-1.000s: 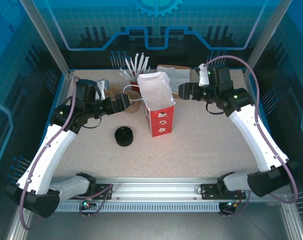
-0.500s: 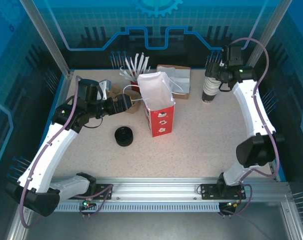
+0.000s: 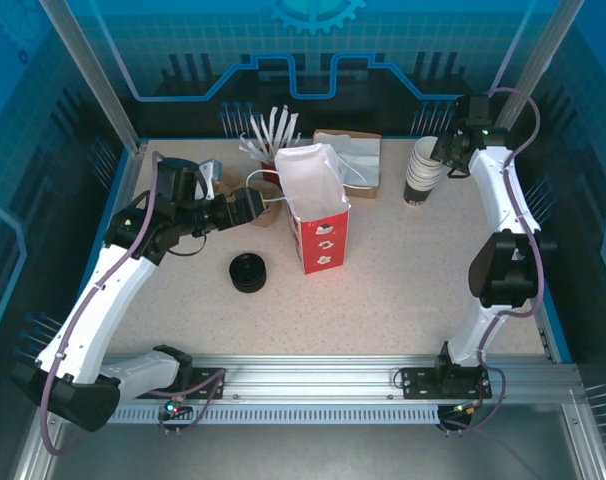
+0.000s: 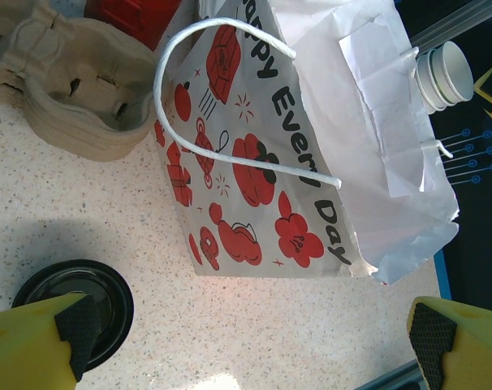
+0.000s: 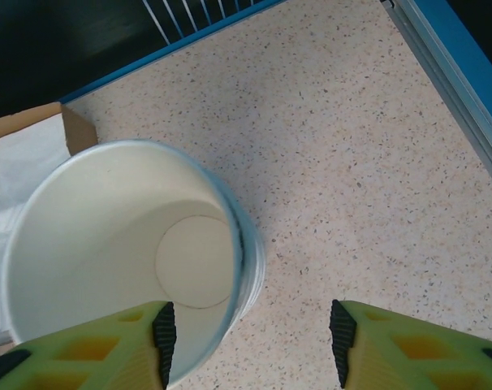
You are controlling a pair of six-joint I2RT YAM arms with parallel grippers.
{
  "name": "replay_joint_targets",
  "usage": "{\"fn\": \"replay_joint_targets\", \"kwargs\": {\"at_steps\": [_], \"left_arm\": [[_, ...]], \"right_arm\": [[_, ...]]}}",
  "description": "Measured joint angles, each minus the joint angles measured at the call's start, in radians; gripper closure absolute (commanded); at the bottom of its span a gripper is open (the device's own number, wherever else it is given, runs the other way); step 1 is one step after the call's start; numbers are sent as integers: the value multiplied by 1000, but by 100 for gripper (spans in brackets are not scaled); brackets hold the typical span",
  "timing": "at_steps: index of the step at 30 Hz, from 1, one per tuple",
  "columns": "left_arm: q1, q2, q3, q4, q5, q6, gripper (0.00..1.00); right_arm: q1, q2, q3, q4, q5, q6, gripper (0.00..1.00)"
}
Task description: Pack the takeout coffee
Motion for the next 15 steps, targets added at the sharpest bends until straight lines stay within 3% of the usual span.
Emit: {"fn": "replay_joint_targets", "kwargs": {"at_steps": [15], "left_arm": [[0, 10, 0, 0, 0, -3, 1]], "right_arm": [[-16, 98, 111, -6, -70, 3, 65]]}}
